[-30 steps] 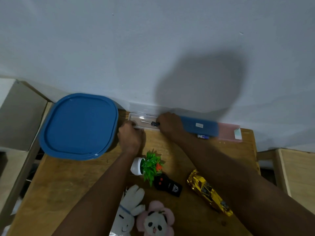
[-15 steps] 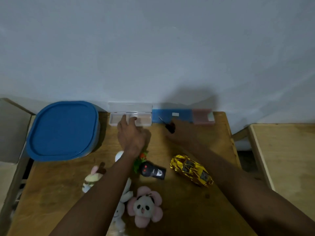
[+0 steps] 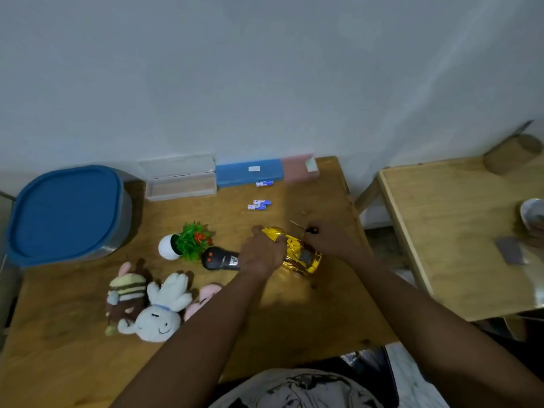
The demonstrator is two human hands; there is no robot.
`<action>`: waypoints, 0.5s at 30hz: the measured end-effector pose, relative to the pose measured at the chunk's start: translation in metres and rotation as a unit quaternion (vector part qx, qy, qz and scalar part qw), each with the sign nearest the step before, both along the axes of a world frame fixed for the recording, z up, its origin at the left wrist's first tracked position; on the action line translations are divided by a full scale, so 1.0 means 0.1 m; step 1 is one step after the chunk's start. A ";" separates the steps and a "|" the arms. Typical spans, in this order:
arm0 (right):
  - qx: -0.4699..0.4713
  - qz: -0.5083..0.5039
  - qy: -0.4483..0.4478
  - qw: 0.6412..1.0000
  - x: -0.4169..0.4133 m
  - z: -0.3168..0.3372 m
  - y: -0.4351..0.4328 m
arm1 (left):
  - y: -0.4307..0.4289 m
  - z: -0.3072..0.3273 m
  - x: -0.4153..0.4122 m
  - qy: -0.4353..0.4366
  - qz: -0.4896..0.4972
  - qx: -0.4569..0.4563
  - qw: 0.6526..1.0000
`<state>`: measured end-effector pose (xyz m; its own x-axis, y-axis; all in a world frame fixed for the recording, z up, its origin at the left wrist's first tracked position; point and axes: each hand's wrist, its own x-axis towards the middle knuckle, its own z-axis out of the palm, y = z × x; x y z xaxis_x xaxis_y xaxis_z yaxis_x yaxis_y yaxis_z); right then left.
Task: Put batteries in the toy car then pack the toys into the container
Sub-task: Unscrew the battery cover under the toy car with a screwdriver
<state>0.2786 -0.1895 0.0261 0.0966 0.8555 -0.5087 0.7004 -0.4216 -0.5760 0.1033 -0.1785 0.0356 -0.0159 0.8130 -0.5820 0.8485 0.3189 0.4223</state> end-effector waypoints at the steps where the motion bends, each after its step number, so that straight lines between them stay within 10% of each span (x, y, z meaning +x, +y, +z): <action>1: 0.006 -0.021 0.014 1.000 0.04 0.00 -0.05 | -0.03 -0.01 0.05 -0.021 0.034 -0.014 0.999; 15: -0.006 -0.118 0.201 0.972 -0.05 0.09 -0.53 | -0.30 0.09 0.04 -0.262 0.136 -0.042 0.955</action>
<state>0.2736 -0.2429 0.0348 0.0805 0.8269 -0.5565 0.3029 -0.5522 -0.7767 0.1073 -0.2083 0.0448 0.0903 0.7705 -0.6311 0.4091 0.5490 0.7288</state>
